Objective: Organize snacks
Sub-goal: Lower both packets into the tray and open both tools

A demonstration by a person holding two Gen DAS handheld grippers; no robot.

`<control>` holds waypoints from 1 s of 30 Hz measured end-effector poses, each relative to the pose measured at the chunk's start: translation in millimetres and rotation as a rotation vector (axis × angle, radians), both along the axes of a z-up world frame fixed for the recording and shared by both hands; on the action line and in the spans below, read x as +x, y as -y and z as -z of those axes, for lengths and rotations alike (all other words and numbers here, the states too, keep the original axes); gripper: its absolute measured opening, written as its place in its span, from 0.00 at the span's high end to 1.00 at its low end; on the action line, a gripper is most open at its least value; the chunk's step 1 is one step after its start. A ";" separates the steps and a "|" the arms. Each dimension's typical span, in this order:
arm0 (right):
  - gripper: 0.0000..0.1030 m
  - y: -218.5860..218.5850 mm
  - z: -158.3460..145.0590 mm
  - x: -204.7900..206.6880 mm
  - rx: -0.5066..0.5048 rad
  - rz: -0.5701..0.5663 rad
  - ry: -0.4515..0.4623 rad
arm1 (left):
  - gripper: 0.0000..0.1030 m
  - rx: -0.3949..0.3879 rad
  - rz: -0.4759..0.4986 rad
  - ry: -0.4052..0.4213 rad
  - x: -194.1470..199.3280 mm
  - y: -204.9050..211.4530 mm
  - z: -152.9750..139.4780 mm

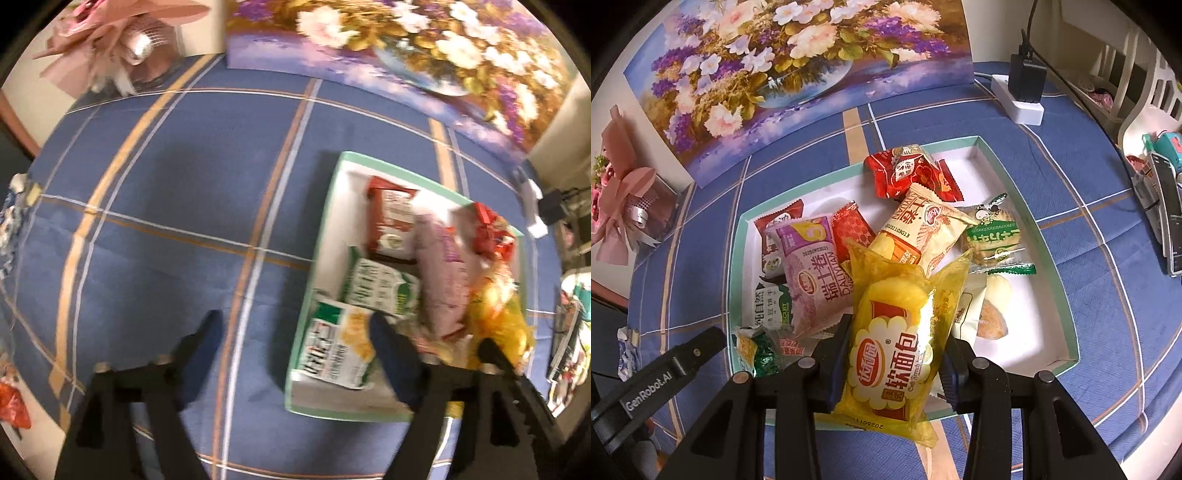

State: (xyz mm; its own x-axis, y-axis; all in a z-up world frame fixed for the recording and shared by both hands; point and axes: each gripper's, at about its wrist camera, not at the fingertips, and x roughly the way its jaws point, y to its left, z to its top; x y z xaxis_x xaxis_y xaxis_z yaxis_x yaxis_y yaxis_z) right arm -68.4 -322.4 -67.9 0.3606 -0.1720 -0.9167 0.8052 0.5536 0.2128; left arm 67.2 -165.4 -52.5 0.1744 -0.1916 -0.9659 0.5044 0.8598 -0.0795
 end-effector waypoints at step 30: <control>0.00 -11.0 -4.1 14.7 -0.060 -0.060 0.026 | 0.00 0.135 -0.160 0.156 36.2 -39.7 11.1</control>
